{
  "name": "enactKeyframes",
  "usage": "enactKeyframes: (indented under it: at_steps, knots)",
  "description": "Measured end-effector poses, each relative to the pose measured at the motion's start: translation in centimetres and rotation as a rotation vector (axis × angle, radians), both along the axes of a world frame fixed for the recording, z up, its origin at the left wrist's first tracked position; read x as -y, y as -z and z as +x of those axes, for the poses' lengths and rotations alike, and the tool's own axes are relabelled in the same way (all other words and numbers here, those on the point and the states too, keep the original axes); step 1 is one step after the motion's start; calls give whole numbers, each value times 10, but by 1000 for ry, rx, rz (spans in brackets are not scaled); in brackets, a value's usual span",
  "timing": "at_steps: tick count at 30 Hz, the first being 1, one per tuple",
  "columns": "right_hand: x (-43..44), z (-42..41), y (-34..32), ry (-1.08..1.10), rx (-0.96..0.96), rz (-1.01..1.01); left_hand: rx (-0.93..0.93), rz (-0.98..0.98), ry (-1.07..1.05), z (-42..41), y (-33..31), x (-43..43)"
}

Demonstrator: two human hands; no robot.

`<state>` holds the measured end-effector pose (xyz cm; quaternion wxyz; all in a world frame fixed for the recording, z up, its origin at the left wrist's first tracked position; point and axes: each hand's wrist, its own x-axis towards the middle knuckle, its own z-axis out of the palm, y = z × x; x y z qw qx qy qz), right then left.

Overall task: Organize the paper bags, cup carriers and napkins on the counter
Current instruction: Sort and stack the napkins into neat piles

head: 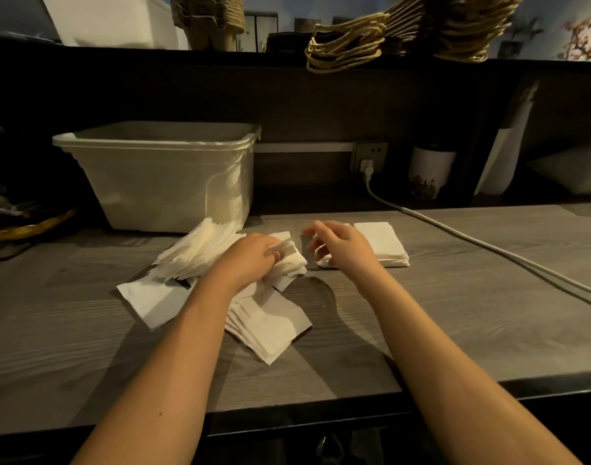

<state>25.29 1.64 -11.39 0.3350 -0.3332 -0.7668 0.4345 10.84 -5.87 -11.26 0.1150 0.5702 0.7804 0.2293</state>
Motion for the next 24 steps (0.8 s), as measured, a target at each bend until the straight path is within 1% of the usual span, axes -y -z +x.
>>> enactKeyframes:
  at_steps: [6,10,12,15,17,19,21,24]
  knots:
    - [1,5,13,-30,-7,-136,2,14,1,-6,3,-1]
    - [6,4,13,-72,-17,-227,-82,72,-18,-7,12,-8]
    - [7,4,14,-109,-71,-345,-102,134,-77,-6,11,-10]
    - [7,4,13,-196,-164,-593,-100,250,-191,-3,5,-10]
    - [8,1,14,-254,-242,-748,-78,322,-200,0,0,-10]
    - [8,-1,15,-283,-348,-881,-29,361,-124,6,-3,-10]
    - [8,-1,14,-292,-474,-1001,-14,367,19,12,-4,-8]
    - [4,3,13,-264,-613,-1083,-58,306,220,18,-1,-6]
